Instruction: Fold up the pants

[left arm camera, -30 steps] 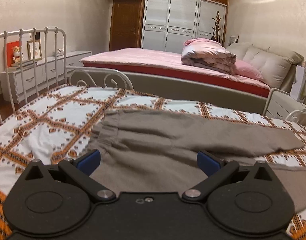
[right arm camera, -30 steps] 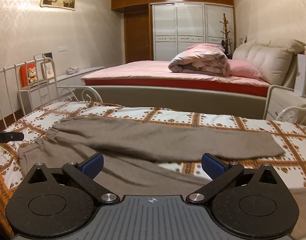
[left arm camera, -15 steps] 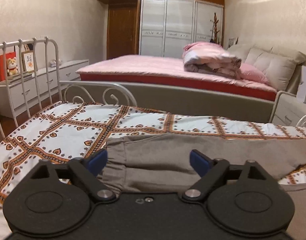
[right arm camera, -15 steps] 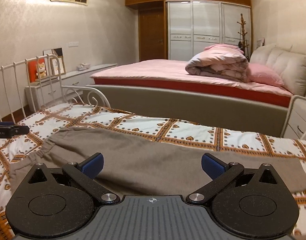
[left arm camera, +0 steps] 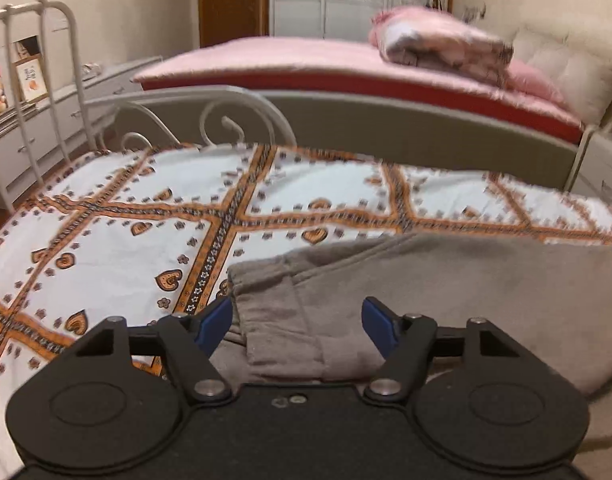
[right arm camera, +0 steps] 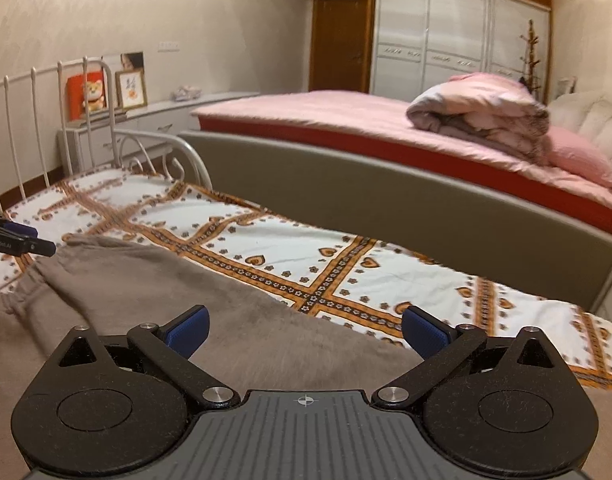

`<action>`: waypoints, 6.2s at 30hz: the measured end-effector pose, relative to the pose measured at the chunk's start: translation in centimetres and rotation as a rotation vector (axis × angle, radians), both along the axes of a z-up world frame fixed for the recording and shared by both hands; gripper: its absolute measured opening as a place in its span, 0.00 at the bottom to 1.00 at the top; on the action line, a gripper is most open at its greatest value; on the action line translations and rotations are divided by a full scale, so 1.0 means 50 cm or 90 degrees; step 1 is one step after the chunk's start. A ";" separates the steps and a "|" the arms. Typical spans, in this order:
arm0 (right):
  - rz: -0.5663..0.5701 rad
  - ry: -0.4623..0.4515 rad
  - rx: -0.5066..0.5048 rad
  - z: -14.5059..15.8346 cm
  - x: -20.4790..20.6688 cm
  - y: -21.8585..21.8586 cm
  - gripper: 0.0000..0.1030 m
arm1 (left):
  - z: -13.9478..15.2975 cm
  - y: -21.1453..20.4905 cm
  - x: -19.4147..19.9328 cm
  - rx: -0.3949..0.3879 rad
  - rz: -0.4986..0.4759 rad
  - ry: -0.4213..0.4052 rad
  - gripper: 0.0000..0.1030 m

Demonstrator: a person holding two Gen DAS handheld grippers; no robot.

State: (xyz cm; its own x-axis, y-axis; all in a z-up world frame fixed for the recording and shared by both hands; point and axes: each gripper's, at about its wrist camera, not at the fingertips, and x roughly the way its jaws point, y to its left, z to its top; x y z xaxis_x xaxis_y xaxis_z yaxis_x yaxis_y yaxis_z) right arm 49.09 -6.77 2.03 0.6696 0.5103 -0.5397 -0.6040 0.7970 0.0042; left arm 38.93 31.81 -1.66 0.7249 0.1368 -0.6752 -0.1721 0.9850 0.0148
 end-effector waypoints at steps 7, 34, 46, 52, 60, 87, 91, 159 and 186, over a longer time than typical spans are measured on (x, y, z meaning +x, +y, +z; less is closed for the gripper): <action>0.067 0.059 -0.042 -0.071 0.111 0.046 0.74 | -0.042 0.070 0.072 0.027 0.002 0.053 0.49; 0.179 0.166 -0.092 -0.156 0.236 0.083 0.54 | -0.065 0.134 0.166 -0.110 -0.188 0.102 0.65; 0.181 0.148 -0.111 -0.161 0.219 0.091 0.40 | -0.084 0.105 0.161 -0.070 -0.198 0.083 0.28; 0.163 0.143 -0.112 -0.151 0.216 0.084 0.16 | -0.082 0.106 0.148 -0.077 -0.191 0.055 0.25; 0.173 0.082 -0.122 -0.079 0.147 0.058 0.04 | -0.029 0.098 0.110 -0.058 -0.208 -0.003 0.17; 0.206 -0.057 -0.147 0.046 -0.414 -0.066 0.03 | 0.077 0.003 -0.314 0.046 -0.298 -0.124 0.21; 0.207 -0.033 -0.184 -0.023 -0.488 -0.062 0.03 | 0.023 -0.019 -0.352 0.086 -0.250 -0.074 0.31; -0.118 0.357 0.383 -0.123 -0.458 -0.300 0.07 | -0.046 0.121 -0.423 -0.365 0.079 -0.088 0.19; -0.153 0.372 0.381 -0.100 -0.492 -0.404 0.21 | 0.045 0.050 -0.471 -0.220 0.101 -0.024 0.54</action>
